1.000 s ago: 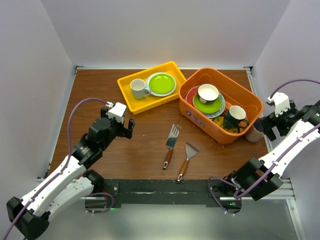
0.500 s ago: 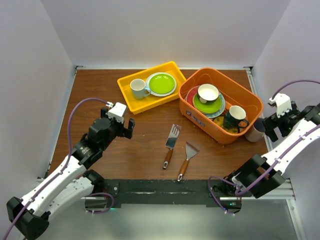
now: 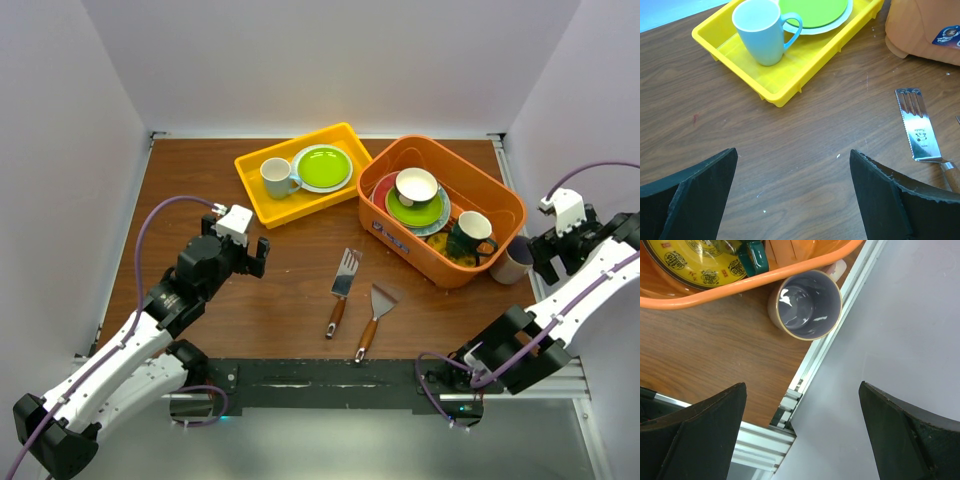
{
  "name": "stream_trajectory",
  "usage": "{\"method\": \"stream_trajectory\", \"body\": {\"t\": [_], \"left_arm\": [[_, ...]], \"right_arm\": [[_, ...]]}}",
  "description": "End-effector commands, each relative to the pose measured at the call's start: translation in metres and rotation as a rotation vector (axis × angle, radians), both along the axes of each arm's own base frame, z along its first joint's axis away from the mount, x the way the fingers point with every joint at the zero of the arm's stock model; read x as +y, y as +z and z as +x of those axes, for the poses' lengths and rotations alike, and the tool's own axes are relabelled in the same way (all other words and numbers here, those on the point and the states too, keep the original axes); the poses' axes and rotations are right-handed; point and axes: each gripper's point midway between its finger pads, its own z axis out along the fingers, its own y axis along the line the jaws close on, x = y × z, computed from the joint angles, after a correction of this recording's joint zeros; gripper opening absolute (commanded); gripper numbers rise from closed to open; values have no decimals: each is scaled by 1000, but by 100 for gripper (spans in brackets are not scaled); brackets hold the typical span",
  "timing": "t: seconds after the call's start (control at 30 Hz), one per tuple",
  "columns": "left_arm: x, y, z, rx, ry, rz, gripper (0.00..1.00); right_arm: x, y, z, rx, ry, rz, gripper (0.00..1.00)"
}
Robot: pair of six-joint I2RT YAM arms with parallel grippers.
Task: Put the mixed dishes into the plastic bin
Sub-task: Pick up the cup at the center of the board.
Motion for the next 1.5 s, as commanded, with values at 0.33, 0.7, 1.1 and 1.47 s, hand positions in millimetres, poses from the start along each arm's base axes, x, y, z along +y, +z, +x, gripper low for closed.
{"method": "stream_trajectory", "body": {"t": [0.33, 0.7, 1.1, 1.47], "left_arm": [[-1, 11, 4, -38, 2, -27, 100], [-1, 11, 4, -39, 4, -27, 100], [-1, 11, 4, -39, 2, -28, 100], [-1, 10, 4, -37, 4, -25, 100]], "right_arm": [[15, -11, -18, 71, 9, 80, 99], [12, -13, -21, 78, 8, 73, 99], [1, -13, -24, 87, -11, 61, 99], [-11, -20, -30, 104, -30, 68, 99]]}}
